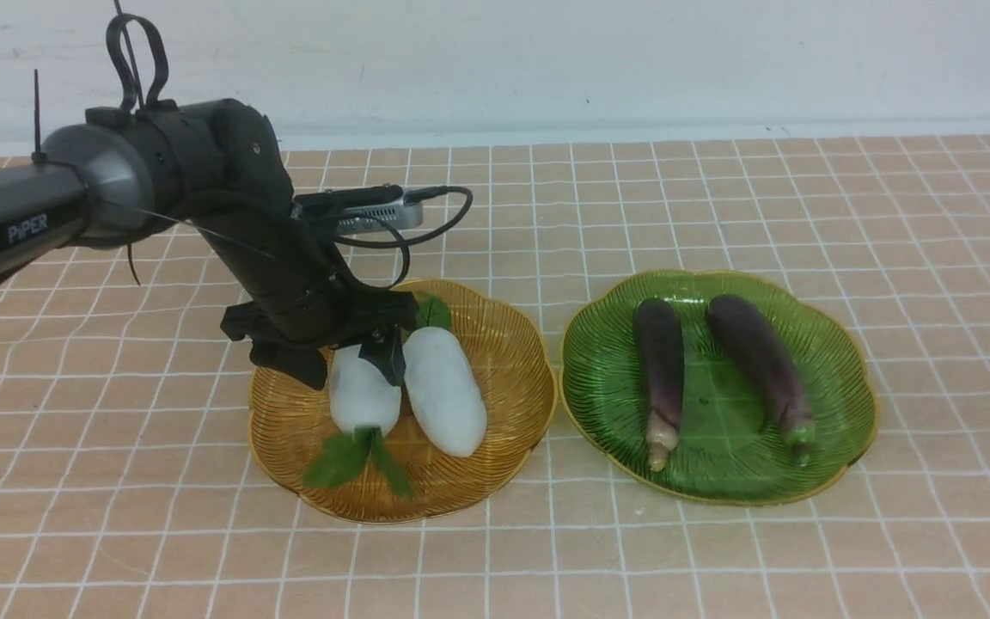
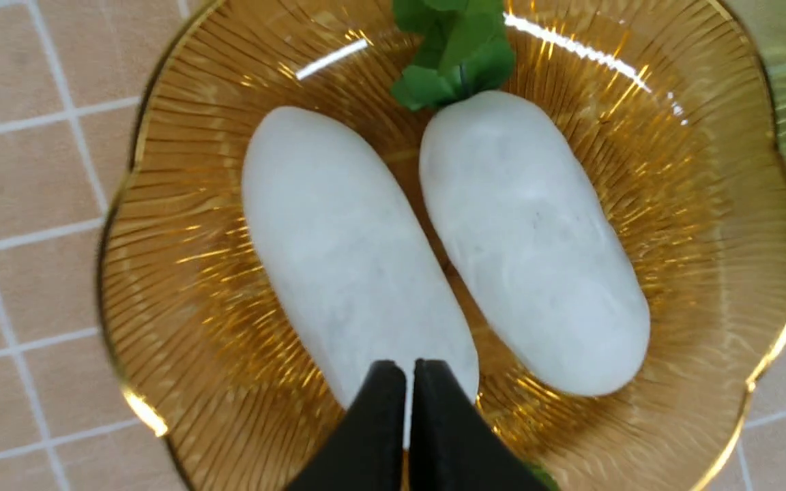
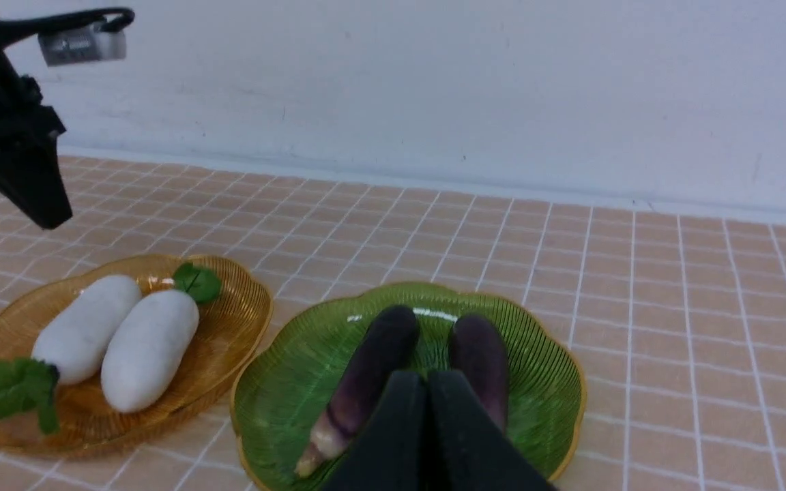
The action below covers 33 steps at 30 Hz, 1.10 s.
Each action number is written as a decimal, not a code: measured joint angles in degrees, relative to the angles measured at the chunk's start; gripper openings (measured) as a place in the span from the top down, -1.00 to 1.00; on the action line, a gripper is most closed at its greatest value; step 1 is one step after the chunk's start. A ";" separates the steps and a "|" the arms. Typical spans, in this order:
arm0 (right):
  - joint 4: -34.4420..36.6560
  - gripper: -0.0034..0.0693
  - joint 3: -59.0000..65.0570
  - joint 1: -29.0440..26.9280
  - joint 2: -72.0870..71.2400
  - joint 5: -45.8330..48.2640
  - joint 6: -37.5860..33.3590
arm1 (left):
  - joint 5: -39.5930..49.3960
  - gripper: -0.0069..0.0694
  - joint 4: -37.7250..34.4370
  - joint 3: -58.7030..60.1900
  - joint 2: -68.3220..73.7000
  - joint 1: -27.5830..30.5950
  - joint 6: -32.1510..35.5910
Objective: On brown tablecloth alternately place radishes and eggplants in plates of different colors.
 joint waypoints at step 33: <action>-4.58 0.95 21.41 -7.05 -11.44 -6.07 -0.01 | 1.64 0.83 1.30 1.08 -22.40 0.00 1.58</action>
